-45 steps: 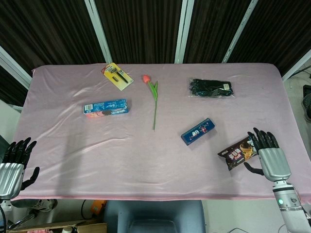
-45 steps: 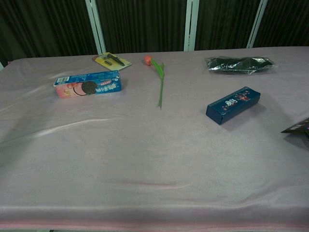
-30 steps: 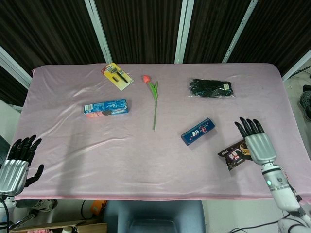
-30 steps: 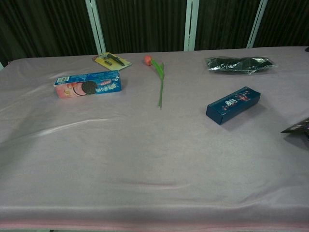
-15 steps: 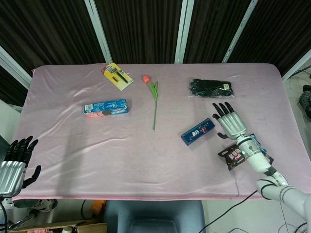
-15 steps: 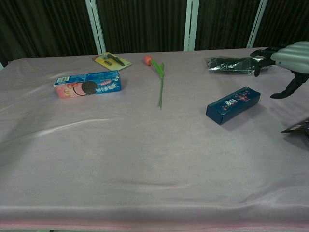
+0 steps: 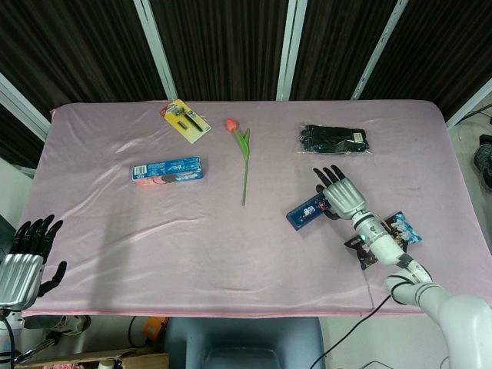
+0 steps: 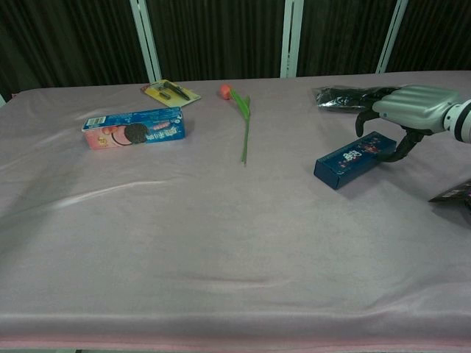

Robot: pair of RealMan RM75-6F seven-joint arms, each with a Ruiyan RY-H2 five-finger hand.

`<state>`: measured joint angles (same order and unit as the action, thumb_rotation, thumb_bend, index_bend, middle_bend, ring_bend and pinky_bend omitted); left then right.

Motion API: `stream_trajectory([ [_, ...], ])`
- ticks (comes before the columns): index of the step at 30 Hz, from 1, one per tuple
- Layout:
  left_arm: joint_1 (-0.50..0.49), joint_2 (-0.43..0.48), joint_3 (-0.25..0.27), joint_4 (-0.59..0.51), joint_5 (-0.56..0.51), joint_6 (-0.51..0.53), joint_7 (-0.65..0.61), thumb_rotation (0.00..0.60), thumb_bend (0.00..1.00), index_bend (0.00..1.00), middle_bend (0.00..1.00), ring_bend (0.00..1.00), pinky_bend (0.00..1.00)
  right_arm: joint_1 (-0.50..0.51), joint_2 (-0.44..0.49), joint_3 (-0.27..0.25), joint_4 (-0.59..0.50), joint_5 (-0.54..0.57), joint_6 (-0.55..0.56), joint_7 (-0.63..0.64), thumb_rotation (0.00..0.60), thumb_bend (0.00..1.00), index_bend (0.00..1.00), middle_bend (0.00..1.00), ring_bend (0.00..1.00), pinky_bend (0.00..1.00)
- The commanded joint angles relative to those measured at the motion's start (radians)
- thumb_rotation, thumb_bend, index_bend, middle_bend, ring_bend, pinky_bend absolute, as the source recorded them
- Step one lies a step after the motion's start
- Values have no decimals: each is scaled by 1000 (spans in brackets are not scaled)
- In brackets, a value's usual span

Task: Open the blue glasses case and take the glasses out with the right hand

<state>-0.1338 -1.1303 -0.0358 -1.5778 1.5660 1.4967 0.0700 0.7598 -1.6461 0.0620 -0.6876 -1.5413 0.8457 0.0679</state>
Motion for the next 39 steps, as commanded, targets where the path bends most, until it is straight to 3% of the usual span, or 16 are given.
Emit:
stream_trajectory([
  [1, 0, 0, 1, 0, 1, 1, -1, 600, 381, 0, 0, 0, 14, 3, 3, -6, -1, -4, 6, 2, 600, 451, 472, 0, 0, 0],
  [20, 1, -3, 2, -1, 3, 4, 7, 600, 380, 0, 0, 0, 14, 8, 17, -9, -40, 27, -3, -46, 600, 464, 514, 24, 0, 0],
  [39, -2, -5, 7, 1, 12, 0, 10, 600, 381, 0, 0, 0, 14, 18, 27, -2, -69, 57, -21, -79, 600, 675, 649, 76, 0, 0],
])
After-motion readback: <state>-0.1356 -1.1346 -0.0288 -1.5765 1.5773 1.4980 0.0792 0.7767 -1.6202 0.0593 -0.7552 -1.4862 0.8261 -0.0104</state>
